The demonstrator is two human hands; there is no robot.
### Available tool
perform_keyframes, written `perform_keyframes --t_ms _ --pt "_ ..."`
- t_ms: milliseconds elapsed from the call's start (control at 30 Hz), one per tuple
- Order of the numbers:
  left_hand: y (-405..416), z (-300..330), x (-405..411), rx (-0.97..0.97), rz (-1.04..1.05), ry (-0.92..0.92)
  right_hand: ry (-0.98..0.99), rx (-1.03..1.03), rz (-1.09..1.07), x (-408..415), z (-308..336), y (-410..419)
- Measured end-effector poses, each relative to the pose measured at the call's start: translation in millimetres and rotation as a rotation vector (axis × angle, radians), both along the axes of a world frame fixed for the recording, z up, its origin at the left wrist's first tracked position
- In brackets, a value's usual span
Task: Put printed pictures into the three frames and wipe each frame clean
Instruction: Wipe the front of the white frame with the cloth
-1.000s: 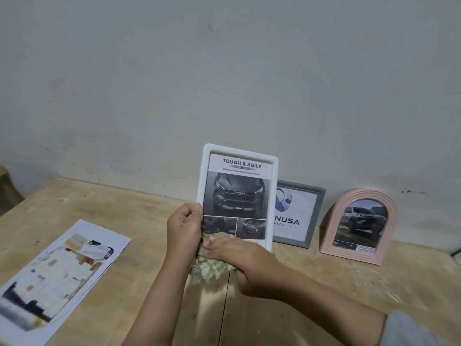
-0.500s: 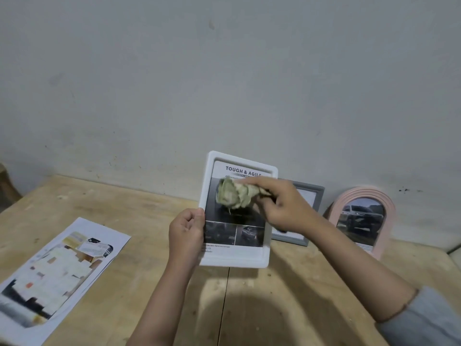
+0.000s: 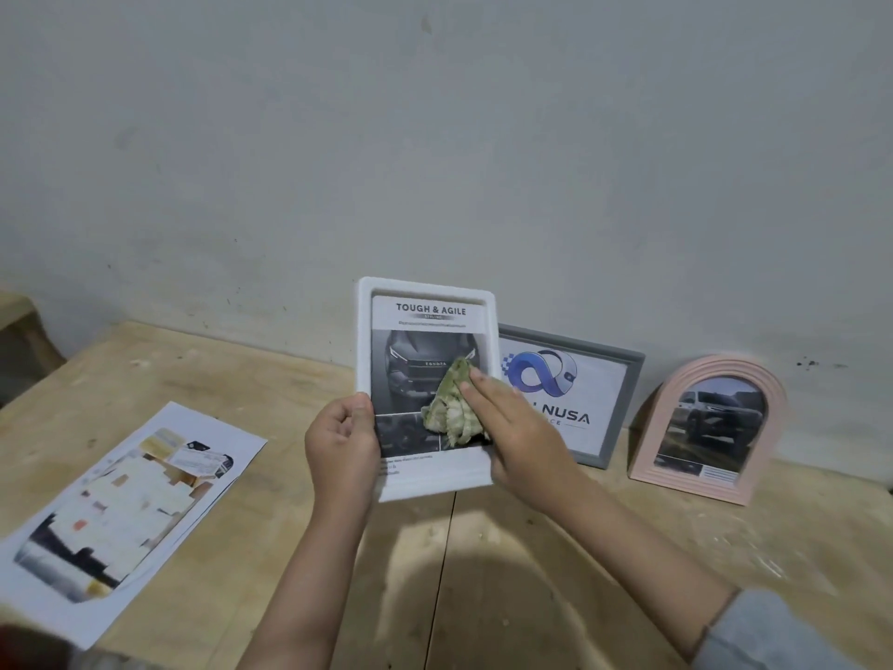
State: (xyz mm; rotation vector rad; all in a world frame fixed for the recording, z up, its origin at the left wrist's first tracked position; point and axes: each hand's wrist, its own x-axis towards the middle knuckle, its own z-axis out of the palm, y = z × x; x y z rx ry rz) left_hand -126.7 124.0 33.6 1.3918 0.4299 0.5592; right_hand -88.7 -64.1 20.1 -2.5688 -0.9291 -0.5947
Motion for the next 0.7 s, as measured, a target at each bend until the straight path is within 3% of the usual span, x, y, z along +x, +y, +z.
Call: perform_keyframes --t_ms 233,367,467,567,700 --pt "13 4 3 0.014 0.121 0.006 0.17 0.058 -0.012 -39 -32 9" --pt "9 -3 1 0.05 0.124 0.04 0.549 0.197 -0.069 -40 3 5" --pt "6 -11 2 0.109 0.085 0.037 0.83 0.253 0.029 -22 31 -8" --pt "6 -11 5 0.173 0.023 0.017 0.704 0.403 0.04 -13 56 -4" --pt "-9 -4 -1 0.23 -0.076 0.007 0.128 0.525 0.038 1 86 23"
